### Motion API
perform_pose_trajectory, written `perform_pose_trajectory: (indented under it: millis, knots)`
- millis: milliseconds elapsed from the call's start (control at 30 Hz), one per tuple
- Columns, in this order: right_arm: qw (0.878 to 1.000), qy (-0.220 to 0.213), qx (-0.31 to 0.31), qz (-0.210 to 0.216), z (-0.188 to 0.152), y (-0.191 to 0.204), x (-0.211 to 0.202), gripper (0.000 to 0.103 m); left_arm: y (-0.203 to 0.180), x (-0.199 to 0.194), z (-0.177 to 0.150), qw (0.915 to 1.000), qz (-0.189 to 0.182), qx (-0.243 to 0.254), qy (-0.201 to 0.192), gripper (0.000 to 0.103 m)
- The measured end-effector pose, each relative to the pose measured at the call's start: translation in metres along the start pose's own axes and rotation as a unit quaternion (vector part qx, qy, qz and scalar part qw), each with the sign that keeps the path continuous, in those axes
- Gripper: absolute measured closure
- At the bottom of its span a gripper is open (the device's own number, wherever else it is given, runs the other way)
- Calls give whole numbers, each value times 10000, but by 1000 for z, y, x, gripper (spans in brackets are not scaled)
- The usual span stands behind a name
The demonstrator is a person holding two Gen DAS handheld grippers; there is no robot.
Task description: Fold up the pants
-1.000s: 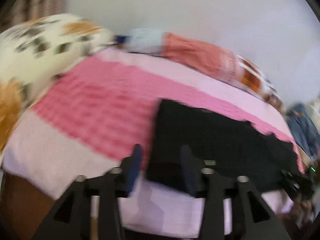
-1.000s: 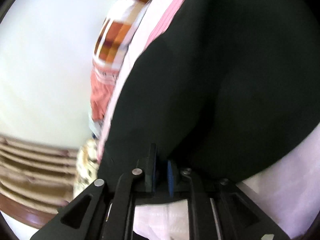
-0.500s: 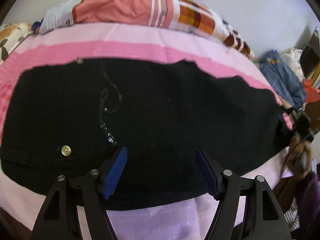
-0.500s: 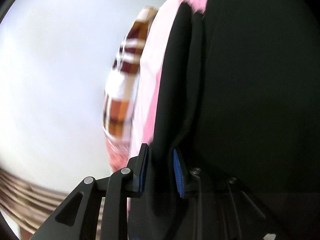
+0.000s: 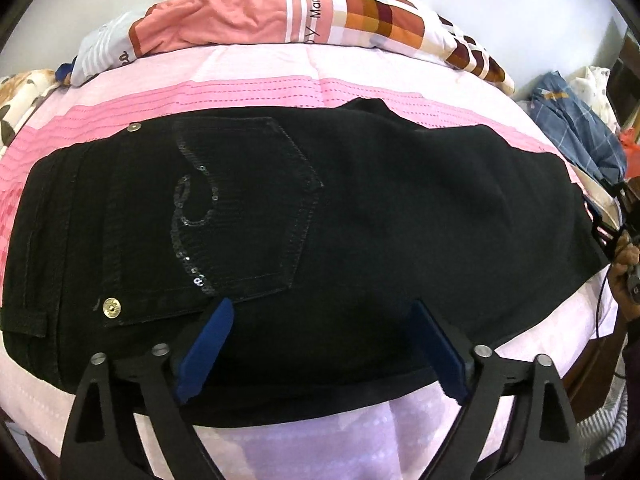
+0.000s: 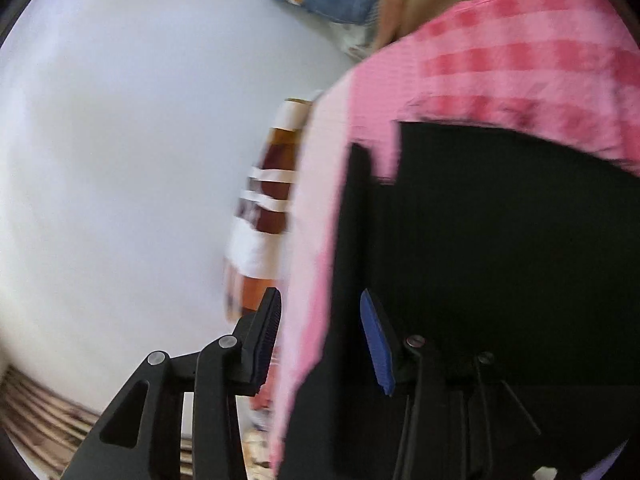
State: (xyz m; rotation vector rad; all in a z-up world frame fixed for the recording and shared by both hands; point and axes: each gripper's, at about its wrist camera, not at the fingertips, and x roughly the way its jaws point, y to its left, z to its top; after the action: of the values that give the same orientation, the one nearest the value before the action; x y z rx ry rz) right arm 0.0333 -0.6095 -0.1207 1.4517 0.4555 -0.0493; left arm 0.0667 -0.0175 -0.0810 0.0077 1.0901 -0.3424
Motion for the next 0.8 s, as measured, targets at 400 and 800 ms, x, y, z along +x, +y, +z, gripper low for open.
perform_pose_trajectory:
  millis: [400, 800]
  knots:
    - [9952, 410, -489, -744, 15, -10, 34, 80, -8, 6, -4, 9994, 208, 290, -43, 6]
    - [9903, 485, -631, -1137, 13, -3, 44, 99, -10, 8, -5, 9991, 248, 336, -112, 3]
